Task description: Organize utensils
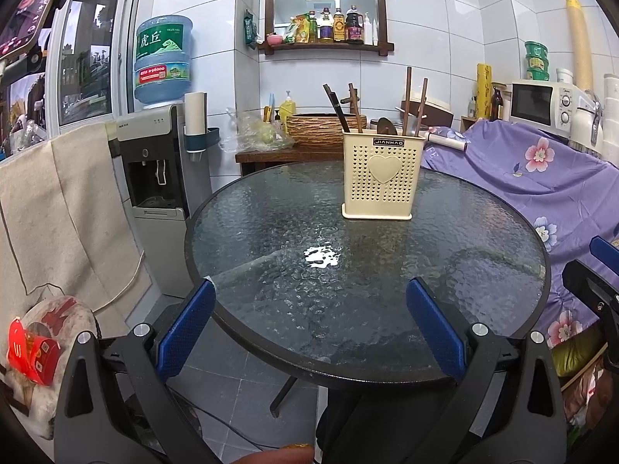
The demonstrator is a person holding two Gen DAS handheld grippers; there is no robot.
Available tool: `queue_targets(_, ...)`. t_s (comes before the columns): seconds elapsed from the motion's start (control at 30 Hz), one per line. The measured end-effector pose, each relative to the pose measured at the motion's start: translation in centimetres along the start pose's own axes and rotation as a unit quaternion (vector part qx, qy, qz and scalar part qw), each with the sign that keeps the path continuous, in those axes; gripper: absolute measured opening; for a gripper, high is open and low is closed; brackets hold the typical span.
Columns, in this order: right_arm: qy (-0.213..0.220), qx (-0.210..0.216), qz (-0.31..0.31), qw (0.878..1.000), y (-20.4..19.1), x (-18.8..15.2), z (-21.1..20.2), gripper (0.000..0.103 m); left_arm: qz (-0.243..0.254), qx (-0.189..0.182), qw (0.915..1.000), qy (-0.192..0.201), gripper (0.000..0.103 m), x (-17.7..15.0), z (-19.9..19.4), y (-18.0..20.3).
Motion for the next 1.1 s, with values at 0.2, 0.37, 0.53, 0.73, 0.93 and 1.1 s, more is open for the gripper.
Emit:
queue_targets(0.2, -0.001, 0.001, -0.003, 1.000, -0.16, -0.16, 0.04, 0.097, 0.004, 0.001, 1.0000, -0.001, 0.097, -0.01, -0.02, 0.11)
queue_targets(0.37, -0.002, 0.002, -0.001, 1.000, -0.18, -0.17, 0.01, 0.097, 0.005, 0.001, 1.0000, -0.002, 0.097, -0.05, -0.03, 0.13)
queue_targets(0.53, -0.001, 0.001, -0.003, 1.000, -0.21, -0.15, 0.00, 0.097, 0.004, 0.001, 1.0000, -0.002, 0.097, -0.08, -0.02, 0.10)
queue_targets(0.73, -0.002, 0.002, -0.002, 1.000, -0.22, -0.12, 0.02, 0.097, 0.006, 0.003, 1.0000, -0.002, 0.097, -0.17, -0.10, 0.13)
queue_targets(0.93, -0.002, 0.001, -0.002, 1.000, -0.20, -0.08, 0.07, 0.097, 0.004, 0.007, 1.0000, 0.003, 0.097, -0.16, -0.28, -0.01)
queue_targets(1.1, -0.003, 0.002, -0.003, 1.000, -0.26, -0.10, 0.04, 0.097, 0.004, 0.014, 0.9999, -0.001, 0.097, -0.24, -0.25, -0.34)
Point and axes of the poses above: each gripper's, at about its wrist camera, not at the fingertips, and z roughly the way its jaws point, y to its right, x to its top, the point moved 9 cm from there along z, roughly the way its jaws point, and after that the axes turned 5 degrees about z, right-handed, at the moved point
